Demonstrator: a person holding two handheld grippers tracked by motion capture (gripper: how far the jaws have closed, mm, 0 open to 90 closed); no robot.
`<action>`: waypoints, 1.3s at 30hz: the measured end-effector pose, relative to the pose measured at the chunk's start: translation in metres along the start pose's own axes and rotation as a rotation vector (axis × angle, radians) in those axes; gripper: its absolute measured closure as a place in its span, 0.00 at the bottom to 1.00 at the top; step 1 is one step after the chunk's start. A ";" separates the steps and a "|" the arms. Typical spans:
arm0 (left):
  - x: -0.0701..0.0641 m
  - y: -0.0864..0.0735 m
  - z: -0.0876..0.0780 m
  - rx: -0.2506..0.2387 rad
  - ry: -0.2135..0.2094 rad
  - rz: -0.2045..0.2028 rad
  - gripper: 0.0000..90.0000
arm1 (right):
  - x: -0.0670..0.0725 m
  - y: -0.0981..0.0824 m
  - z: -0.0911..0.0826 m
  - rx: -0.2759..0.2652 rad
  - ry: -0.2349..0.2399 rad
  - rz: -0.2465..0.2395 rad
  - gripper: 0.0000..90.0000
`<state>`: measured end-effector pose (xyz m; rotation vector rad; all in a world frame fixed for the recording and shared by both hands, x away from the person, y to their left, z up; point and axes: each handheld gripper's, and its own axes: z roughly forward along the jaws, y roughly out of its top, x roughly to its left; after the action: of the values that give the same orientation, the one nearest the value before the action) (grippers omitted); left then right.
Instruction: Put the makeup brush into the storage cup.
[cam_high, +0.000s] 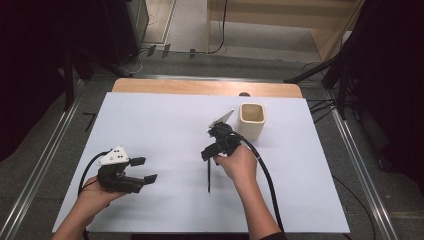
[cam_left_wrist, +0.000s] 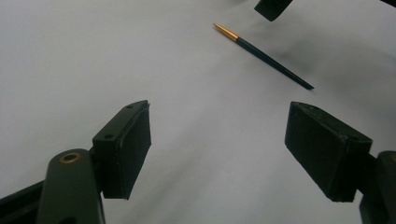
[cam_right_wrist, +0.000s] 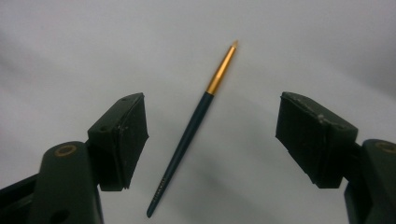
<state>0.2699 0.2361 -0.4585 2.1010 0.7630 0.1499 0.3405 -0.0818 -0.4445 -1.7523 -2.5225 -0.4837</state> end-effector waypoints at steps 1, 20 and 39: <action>0.000 0.000 0.000 0.002 -0.002 0.001 0.26 | 0.000 0.000 0.001 0.006 -0.008 0.013 0.31; 0.001 -0.001 -0.001 0.004 0.008 -0.006 0.26 | 0.020 -0.001 0.026 0.111 -0.054 0.134 0.34; 0.002 0.000 0.000 0.001 0.006 -0.010 0.26 | 0.031 0.003 0.042 0.154 -0.185 0.223 0.53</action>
<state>0.2719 0.2374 -0.4590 2.0980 0.7774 0.1500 0.3384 -0.0408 -0.4770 -2.0681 -2.3572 -0.1182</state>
